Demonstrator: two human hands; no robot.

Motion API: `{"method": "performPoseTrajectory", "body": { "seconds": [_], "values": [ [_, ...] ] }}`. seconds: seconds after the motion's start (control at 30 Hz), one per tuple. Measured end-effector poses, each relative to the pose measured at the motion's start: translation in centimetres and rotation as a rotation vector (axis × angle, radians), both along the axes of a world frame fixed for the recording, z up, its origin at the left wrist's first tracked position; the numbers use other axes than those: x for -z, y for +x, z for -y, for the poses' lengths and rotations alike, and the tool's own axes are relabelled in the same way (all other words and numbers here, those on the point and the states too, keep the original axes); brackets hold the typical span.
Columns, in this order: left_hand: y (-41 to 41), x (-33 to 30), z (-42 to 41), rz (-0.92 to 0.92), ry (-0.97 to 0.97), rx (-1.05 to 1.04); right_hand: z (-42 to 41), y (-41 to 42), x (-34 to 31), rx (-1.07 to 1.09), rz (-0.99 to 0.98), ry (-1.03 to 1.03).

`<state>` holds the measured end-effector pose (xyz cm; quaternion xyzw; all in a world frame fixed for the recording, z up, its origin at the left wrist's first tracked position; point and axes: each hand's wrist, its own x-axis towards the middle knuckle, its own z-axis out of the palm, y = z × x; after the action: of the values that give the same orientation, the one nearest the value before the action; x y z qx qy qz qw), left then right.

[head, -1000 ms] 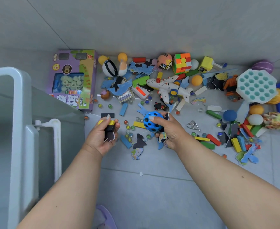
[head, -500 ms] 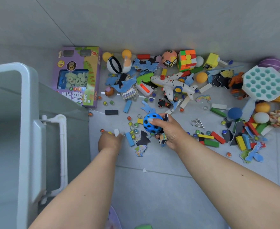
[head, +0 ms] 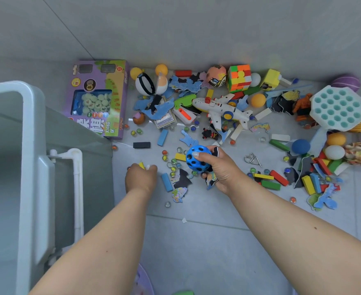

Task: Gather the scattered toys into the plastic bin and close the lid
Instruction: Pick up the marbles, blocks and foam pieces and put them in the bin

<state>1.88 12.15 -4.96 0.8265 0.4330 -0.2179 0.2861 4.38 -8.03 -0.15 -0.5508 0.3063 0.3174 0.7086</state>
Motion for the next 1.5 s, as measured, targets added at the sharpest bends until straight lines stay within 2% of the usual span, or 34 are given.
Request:
{"method": "performPoseTrajectory", "body": {
  "seconds": [0.17,0.27,0.4,0.47,0.53,0.63,0.7,0.77,0.8,0.9,1.03,1.3,1.5],
  "values": [
    [-2.9,-0.1,-0.4,0.095,-0.143,-0.107,0.4,0.0,0.0,0.021,-0.014,0.012],
    [-7.2,-0.1,0.9,0.059,-0.112,-0.169,0.5,-0.2,-0.1,0.026,-0.017,0.016],
    [-15.8,0.9,5.3,-0.282,-0.121,-0.307,0.5,-0.4,-0.3,0.031,-0.018,0.013],
    [-19.6,1.7,7.9,-0.432,-0.227,-0.243,0.6,-0.4,-0.5,0.031,-0.018,0.014],
    [-21.5,1.5,9.9,-0.517,-0.255,-0.232,0.8,-0.3,-0.7,0.030,-0.012,0.013],
    [-21.4,0.9,11.8,-0.522,-0.377,-0.411,1.1,-0.2,-1.0,0.036,0.000,0.012],
    [-20.7,1.0,12.6,-0.473,-0.351,-0.487,1.3,0.0,-1.1,0.036,0.007,0.011],
    [-19.3,0.8,13.1,-0.341,-0.308,-0.626,1.5,0.2,-1.2,0.042,0.009,0.007],
    [-18.3,0.2,13.0,-0.285,-0.289,-0.612,1.5,0.3,-1.2,0.048,0.012,0.007],
    [-14.7,-0.7,12.5,-0.258,-0.183,-0.356,1.4,0.5,-1.3,0.051,0.019,-0.003],
    [-10.2,-1.7,12.4,-0.206,-0.156,-0.153,1.3,0.4,-1.4,0.037,0.030,0.000],
    [-4.9,-1.4,10.4,-0.137,-0.164,-0.190,1.2,0.3,-1.4,0.033,0.012,-0.005],
    [-3.4,-1.3,9.4,-0.136,-0.104,-0.024,1.2,0.4,-1.3,0.034,0.015,-0.006]
  ]
}}
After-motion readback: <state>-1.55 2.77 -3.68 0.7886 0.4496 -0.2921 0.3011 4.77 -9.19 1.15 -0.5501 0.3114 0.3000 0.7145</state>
